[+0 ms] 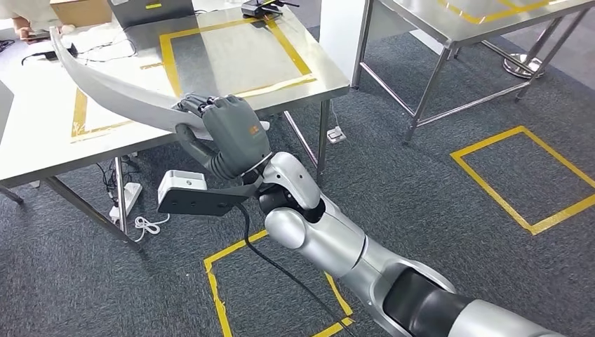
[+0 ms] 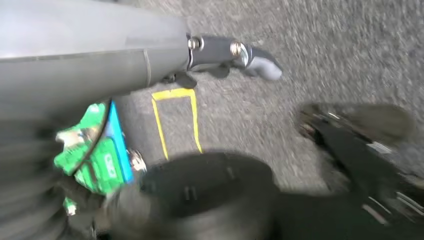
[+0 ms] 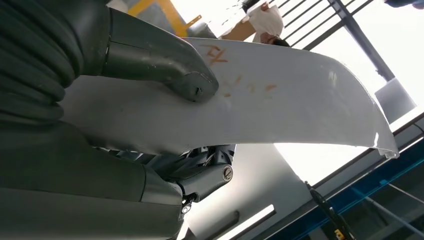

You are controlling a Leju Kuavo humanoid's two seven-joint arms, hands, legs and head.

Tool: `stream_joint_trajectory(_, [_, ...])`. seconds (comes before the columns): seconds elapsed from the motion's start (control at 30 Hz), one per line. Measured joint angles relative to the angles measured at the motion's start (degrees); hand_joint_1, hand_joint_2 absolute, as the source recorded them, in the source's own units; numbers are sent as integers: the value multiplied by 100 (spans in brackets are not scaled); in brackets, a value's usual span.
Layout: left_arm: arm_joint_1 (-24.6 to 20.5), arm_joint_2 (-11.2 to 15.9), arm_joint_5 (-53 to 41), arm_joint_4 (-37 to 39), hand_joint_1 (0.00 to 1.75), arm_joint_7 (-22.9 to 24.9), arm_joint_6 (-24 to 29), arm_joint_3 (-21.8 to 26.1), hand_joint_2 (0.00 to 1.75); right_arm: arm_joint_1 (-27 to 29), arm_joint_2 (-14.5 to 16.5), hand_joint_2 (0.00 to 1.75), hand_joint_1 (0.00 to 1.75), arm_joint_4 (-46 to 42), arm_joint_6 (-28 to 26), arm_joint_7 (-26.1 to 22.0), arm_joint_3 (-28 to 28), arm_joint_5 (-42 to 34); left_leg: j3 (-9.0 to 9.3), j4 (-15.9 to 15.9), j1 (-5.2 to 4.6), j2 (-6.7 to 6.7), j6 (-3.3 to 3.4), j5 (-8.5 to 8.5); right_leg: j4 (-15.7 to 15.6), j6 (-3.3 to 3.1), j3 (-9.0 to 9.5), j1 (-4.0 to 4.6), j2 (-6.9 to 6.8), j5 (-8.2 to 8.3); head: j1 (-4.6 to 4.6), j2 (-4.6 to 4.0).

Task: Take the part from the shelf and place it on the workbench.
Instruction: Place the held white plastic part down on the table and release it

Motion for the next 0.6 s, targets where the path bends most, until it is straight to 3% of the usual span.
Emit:
stream_joint_trajectory(0.03, [1,3,-10,-1,0,3,-5,-1,175,7,-2,175,175,-1,0,-1,0,0,-40,-146,0,4,8,23,0,5,94,0,6,-71,-2,-1])
stream_joint_trajectory(0.07, [0,7,-19,-1,0,6,-10,-2,175,10,-3,175,175,-1,0,-1,0,0,-12,-435,-1,7,24,213,0,14,196,0,8,-147,-1,-1])
stream_joint_trajectory(0.13, [10,12,-31,8,0,20,-14,-2,175,11,-7,175,175,2,3,-3,1,0,88,-1145,-9,27,84,916,12,49,348,9,12,-301,-18,-1])
stream_joint_trajectory(0.17, [12,13,-29,13,0,27,-14,-2,175,8,-8,175,175,3,7,-2,1,0,130,-1382,-18,36,120,1181,15,80,393,20,17,-372,-26,-1])
stream_joint_trajectory(0.2, [12,12,-27,15,0,33,-14,-2,175,4,-10,175,175,4,11,1,-1,0,148,-1513,-22,43,159,1337,26,117,427,32,23,-419,-35,-1])
stream_joint_trajectory(0.27, [-1,4,-20,10,0,35,-14,-2,175,-26,-10,175,175,3,17,3,-4,0,223,-1550,-16,33,234,1332,54,184,475,50,28,-454,-25,-1])
stream_joint_trajectory(0.33, [-4,-2,-9,5,0,35,-11,-2,175,-65,-10,175,175,4,18,-1,-9,-1,332,-1576,0,20,313,1297,380,237,322,43,15,-392,-13,-1])
stream_joint_trajectory(0.4, [-7,2,5,5,0,35,-8,-2,175,-83,-11,175,175,12,20,-1,-11,-1,431,-1592,4,11,366,1215,1063,294,-138,23,3,-452,-10,-1])
stream_joint_trajectory(0.47, [-7,4,15,5,0,34,-7,-2,175,-72,-13,175,175,28,23,-1,-11,0,541,-1595,2,-2,379,1099,1600,337,-637,12,-1,-770,-9,0])
stream_joint_trajectory(0.5, [-3,3,17,5,0,34,-7,-2,175,-63,-13,175,175,37,25,-2,-11,0,616,-1594,2,-13,377,1033,1657,343,-790,11,-2,-894,-8,0])
stream_joint_trajectory(0.53, [0,3,20,6,0,33,-7,-2,175,-59,-13,175,175,44,26,-2,-11,-1,703,-1594,1,-24,371,964,1543,334,-856,12,-2,-902,-8,0])
stream_joint_trajectory(0.57, [1,2,22,7,0,32,-7,-2,175,-59,-13,175,175,51,26,-4,-11,-2,798,-1594,-3,-33,362,892,1269,310,-838,17,-3,-747,-8,-1])
stream_joint_trajectory(0.6, [3,2,25,7,0,29,-7,-2,175,-59,-14,175,175,56,25,-9,-11,-3,881,-1597,-6,-39,352,819,894,271,-774,26,-4,-440,-9,-1])
